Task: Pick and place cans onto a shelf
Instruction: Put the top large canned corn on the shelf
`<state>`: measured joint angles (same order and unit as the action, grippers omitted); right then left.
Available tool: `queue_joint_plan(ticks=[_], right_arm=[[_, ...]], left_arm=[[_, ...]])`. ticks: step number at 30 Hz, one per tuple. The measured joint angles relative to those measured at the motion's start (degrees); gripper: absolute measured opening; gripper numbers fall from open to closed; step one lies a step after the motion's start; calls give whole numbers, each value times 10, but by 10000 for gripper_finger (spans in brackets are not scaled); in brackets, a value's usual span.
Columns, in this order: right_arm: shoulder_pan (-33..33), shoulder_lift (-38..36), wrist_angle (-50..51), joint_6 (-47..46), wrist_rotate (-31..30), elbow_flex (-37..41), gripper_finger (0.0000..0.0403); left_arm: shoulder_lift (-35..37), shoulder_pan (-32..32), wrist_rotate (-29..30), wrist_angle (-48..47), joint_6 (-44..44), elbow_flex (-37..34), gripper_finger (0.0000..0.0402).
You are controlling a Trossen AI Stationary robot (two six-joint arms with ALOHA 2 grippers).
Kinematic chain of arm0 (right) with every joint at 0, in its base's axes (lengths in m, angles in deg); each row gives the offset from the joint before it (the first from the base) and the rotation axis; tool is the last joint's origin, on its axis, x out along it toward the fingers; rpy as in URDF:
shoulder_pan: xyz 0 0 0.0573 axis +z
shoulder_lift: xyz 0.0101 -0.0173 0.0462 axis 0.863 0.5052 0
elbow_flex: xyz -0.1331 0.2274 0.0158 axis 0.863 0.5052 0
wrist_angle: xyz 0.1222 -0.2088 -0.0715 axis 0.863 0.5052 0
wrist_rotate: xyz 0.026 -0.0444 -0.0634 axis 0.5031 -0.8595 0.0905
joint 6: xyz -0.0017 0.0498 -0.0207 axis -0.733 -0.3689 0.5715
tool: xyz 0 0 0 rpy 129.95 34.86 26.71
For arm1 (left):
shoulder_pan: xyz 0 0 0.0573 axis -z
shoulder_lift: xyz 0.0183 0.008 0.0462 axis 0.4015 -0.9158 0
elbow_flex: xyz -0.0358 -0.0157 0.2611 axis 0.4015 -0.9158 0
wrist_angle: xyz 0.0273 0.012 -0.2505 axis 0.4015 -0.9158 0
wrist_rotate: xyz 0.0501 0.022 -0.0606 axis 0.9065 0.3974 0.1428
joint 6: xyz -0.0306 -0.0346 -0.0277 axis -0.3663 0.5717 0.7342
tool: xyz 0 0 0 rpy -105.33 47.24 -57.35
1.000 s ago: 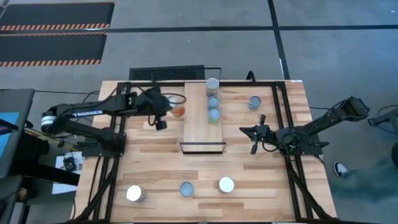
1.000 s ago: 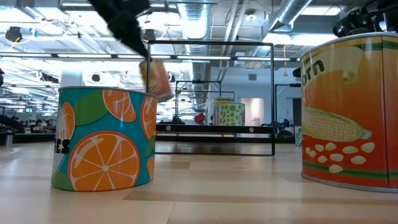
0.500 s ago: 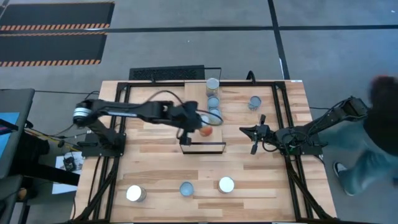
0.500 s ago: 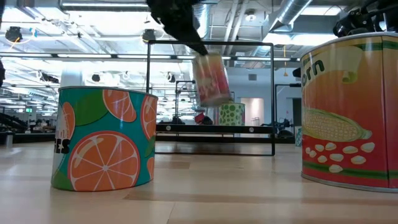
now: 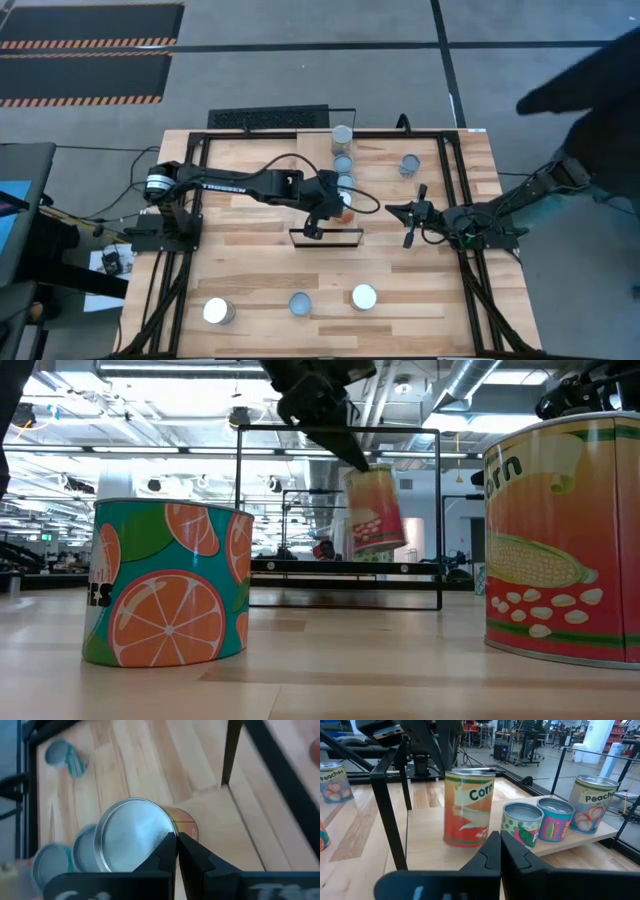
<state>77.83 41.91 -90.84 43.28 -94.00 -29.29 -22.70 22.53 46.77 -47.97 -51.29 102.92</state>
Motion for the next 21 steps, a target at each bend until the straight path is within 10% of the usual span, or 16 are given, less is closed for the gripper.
queue_joint_plan(ticks=[21], right_arm=[[0,0,0,0,0,0,12]], left_arm=[[-16,-19,-45,46,-16,-3,0]])
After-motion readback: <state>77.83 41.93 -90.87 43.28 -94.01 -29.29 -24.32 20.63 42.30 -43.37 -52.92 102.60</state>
